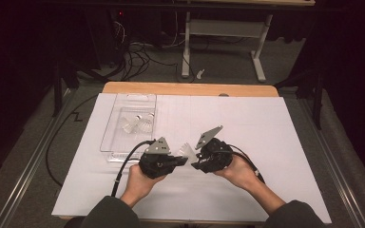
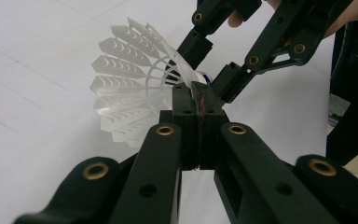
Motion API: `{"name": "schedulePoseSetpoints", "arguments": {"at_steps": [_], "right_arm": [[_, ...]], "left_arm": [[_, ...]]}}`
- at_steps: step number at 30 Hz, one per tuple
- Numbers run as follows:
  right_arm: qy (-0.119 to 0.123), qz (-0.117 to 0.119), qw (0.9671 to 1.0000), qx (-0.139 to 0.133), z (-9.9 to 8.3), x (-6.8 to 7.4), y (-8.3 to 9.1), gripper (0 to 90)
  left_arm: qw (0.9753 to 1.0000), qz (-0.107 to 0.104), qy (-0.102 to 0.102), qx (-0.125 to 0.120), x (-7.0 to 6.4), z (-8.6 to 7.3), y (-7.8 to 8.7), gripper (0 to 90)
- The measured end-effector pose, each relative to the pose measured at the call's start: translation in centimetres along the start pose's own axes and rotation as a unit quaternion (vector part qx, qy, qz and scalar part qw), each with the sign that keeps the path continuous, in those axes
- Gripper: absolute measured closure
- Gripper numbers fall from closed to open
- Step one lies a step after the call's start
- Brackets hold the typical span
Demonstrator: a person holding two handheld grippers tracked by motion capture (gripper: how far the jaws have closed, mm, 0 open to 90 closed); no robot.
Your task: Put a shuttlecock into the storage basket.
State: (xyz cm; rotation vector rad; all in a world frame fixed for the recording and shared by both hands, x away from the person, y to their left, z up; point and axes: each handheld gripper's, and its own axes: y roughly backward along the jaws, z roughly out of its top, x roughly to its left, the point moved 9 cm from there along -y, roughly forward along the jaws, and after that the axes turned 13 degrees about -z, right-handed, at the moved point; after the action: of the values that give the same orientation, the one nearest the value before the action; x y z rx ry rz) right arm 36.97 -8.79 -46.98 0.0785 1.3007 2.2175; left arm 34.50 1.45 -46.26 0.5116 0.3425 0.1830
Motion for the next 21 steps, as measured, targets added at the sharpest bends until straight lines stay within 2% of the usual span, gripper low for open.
{"name": "schedulePoseSetpoints", "arguments": {"at_steps": [9,21], "right_arm": [[-0.002,-0.004,1.0,-0.003,0.02,-0.2,0.01,60.7],[-0.015,-0.018,0.9996,-0.014,0.08,-0.68,0.19,46.5]], "left_arm": [[1.0,-0.004,-0.001,-0.004,-0.12,0.14,0.02,89.7],[1.0,-0.001,0.003,-0.007,0.06,0.19,0.34,89.7]]}}
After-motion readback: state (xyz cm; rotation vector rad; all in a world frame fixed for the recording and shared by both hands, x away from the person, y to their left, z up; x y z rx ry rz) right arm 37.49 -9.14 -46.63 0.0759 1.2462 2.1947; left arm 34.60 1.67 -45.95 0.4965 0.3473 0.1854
